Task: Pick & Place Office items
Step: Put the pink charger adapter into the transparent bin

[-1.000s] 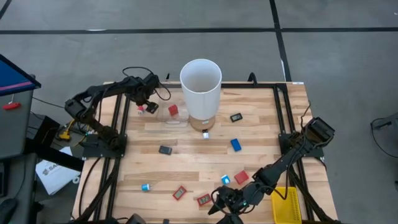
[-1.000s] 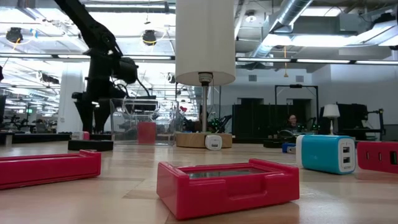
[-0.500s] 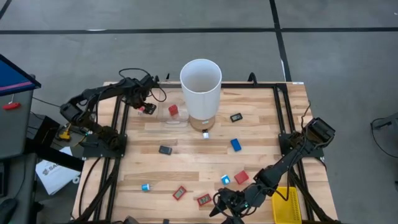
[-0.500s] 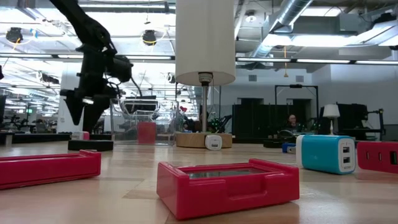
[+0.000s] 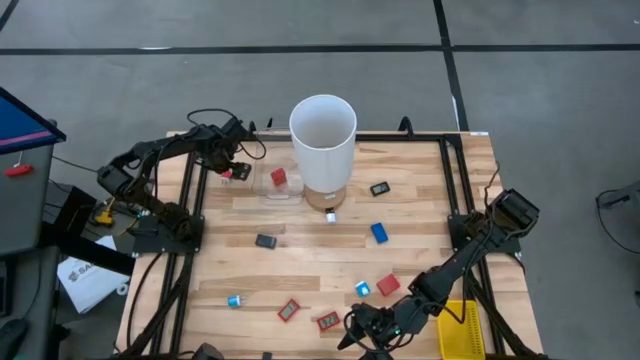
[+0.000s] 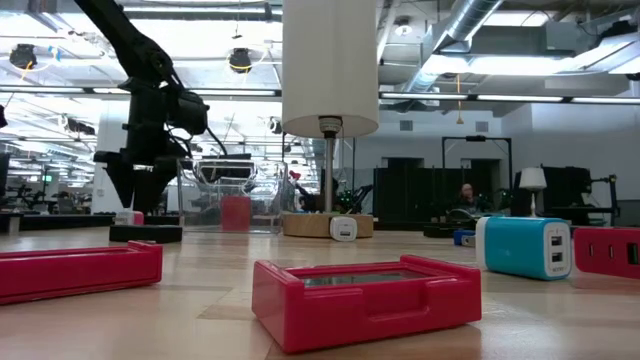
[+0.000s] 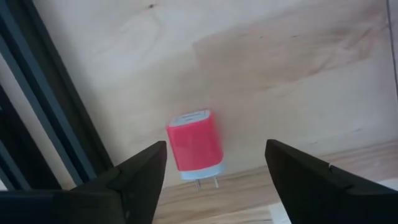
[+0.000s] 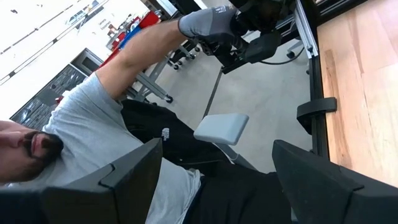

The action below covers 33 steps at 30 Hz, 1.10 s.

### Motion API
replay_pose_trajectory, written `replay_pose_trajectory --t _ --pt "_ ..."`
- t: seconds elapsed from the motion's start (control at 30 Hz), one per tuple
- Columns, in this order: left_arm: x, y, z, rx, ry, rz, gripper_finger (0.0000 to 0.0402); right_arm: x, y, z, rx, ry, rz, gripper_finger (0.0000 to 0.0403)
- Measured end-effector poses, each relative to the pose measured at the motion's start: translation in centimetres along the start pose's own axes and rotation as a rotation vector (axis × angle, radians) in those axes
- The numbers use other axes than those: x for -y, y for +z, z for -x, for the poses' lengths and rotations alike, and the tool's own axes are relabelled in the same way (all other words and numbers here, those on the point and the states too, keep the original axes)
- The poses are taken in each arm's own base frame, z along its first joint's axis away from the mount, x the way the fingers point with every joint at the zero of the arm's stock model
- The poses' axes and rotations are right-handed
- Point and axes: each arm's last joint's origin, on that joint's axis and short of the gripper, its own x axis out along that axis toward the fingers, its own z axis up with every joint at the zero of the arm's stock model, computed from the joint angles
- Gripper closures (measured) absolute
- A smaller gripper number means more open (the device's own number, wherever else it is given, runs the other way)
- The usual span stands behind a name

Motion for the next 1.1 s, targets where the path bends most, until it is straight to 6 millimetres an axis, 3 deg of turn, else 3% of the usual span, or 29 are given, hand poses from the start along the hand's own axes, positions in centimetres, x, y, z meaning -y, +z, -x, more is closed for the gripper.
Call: replay_pose_trajectory --t 0.27,1.1 --pt "0.2 0.0 -0.9 -0.036 0.019 0.035 0.0161 -0.6 -0.6 0.1 -0.014 0.014 0.006 0.0106" --pt "0.5 -0.4 -0.8 -0.083 -0.041 0.023 0.0192 -1.1 -1.1 0.2 -0.028 0.029 0.036 0.0106"
